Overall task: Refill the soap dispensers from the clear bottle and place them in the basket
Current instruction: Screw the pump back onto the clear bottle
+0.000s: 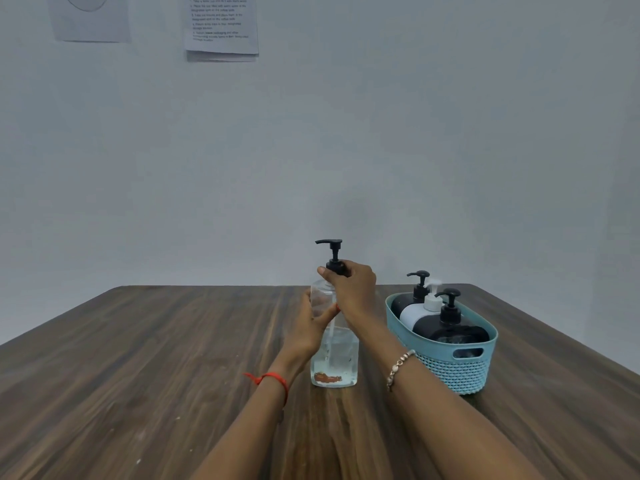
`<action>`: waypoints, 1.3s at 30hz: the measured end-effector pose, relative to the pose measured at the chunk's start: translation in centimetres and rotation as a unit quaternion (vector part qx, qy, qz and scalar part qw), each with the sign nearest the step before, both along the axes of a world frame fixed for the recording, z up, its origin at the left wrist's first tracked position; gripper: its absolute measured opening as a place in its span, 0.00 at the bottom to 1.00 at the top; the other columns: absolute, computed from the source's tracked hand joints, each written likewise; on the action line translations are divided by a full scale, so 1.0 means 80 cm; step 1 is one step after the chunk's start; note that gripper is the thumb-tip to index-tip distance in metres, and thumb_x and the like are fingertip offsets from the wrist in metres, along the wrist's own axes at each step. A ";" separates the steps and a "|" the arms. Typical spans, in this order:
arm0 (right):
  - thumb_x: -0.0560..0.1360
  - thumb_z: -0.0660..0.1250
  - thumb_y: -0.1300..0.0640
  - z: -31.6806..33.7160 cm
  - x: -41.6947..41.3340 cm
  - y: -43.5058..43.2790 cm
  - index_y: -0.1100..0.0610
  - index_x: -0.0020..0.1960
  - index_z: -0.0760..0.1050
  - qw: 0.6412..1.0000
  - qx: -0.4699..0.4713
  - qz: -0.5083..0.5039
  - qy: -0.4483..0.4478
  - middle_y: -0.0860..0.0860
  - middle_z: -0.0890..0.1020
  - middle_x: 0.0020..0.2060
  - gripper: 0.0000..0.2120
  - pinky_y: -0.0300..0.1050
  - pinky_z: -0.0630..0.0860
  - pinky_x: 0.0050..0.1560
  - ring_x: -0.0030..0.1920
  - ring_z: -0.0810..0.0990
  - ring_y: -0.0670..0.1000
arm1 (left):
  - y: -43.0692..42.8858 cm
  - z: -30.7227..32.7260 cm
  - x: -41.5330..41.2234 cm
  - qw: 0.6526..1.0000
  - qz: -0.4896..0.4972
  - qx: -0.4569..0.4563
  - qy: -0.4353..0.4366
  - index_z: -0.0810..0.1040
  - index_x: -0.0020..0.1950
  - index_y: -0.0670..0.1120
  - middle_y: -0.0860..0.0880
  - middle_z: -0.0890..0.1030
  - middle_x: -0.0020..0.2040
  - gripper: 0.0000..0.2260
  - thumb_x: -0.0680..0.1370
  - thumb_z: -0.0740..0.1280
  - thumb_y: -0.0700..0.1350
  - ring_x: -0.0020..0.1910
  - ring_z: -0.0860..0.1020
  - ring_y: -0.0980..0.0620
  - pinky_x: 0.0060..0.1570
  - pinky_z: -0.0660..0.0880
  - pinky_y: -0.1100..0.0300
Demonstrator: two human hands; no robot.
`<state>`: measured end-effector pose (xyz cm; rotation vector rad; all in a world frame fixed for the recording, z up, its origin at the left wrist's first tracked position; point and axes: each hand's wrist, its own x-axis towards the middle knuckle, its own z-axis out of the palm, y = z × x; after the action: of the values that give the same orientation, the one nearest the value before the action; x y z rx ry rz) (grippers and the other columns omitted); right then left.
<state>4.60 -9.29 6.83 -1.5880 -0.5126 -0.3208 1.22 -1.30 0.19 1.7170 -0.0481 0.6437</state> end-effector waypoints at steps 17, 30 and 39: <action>0.74 0.68 0.50 -0.018 -0.023 -0.027 0.56 0.60 0.76 0.996 -0.079 0.032 -0.029 0.53 0.80 0.58 0.17 0.28 0.70 0.50 0.52 0.78 0.47 | 0.007 -0.010 0.001 0.997 -0.040 -0.018 0.065 0.57 0.73 0.60 0.48 0.69 0.71 0.42 0.65 0.69 0.69 0.68 0.71 0.48 0.66 0.69 0.42; 0.75 0.65 0.62 -0.098 -0.024 -0.052 0.52 0.75 0.56 0.985 -0.167 0.044 0.023 0.52 0.72 0.67 0.32 0.44 0.69 0.65 0.65 0.72 0.52 | -0.017 -0.043 -0.033 0.996 0.090 -0.023 0.017 0.78 0.56 0.40 0.43 0.83 0.50 0.08 0.79 0.61 0.37 0.48 0.82 0.48 0.47 0.80 0.57; 0.73 0.63 0.69 -0.075 0.002 -0.032 0.56 0.67 0.67 0.990 -0.135 -0.016 0.042 0.54 0.76 0.61 0.23 0.40 0.67 0.57 0.64 0.71 0.55 | 0.001 -0.039 0.011 0.993 0.114 -0.038 -0.002 0.81 0.51 0.38 0.42 0.84 0.47 0.07 0.77 0.64 0.36 0.46 0.83 0.47 0.48 0.81 0.51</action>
<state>4.78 -11.89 0.82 -1.8654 -0.4814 -0.2130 2.10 -1.22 -2.94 1.6608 0.1693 0.8078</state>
